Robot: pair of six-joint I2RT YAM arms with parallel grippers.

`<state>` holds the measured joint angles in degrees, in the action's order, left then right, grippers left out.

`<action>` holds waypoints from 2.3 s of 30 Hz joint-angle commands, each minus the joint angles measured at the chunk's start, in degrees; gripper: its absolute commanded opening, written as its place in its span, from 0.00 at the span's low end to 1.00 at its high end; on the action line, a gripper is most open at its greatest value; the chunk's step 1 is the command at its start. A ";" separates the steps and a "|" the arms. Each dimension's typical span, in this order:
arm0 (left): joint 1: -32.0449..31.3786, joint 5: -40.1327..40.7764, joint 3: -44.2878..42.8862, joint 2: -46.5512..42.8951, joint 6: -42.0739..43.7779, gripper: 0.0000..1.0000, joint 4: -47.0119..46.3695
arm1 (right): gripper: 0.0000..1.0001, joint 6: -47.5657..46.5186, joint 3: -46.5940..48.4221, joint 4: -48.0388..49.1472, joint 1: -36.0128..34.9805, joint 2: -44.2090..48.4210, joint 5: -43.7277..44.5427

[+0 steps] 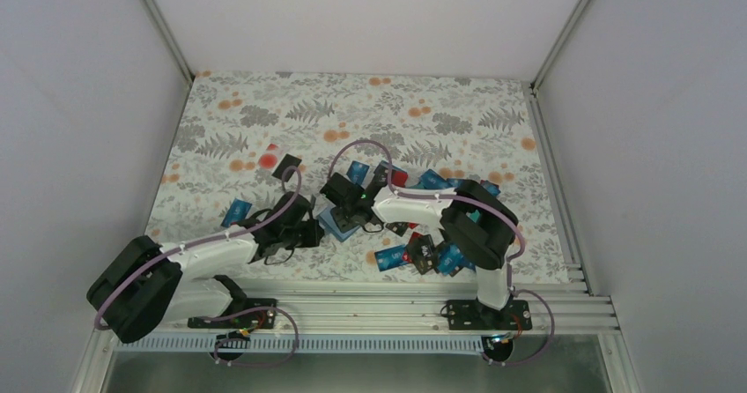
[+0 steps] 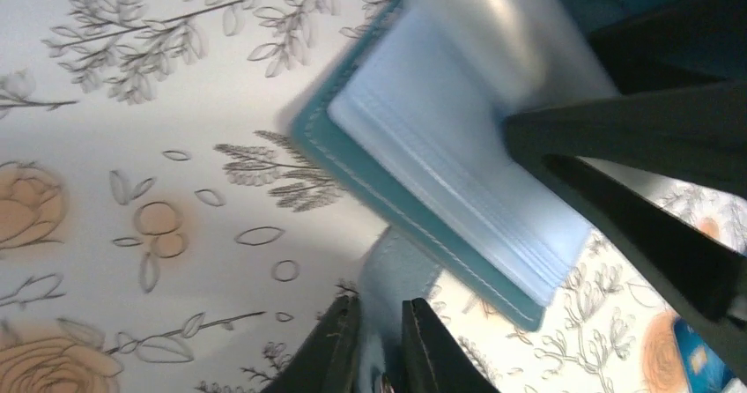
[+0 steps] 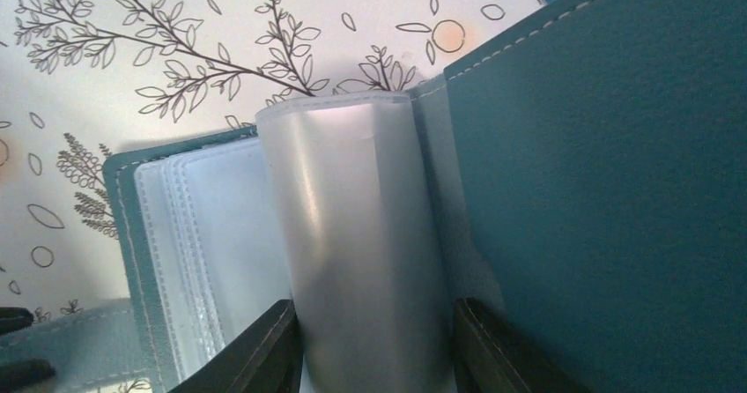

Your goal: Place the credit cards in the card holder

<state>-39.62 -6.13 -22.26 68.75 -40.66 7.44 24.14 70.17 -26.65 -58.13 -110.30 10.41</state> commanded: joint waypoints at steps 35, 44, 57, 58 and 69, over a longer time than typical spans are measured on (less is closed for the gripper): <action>-1.17 18.76 -6.82 1.40 1.45 0.02 13.28 | 0.56 -0.97 -7.98 1.88 8.94 4.16 -3.46; 1.47 27.76 -15.66 12.61 -0.42 0.05 19.86 | 0.55 0.92 -11.59 3.71 8.96 7.32 -11.63; -0.13 25.76 -28.55 10.86 -0.86 0.44 28.10 | 0.57 2.27 -10.42 3.58 11.16 12.18 -18.52; -0.26 25.21 -29.31 11.00 -0.25 0.45 28.01 | 0.57 2.11 -10.27 3.48 11.81 12.46 -18.95; -1.72 12.45 -37.02 18.29 8.73 0.44 17.03 | 0.57 1.11 -12.33 5.14 21.20 17.47 -27.18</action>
<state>-40.86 13.28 -55.77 83.22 -36.75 30.30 25.61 58.67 -22.33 -41.15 -96.20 -13.13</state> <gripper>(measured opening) 0.446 0.575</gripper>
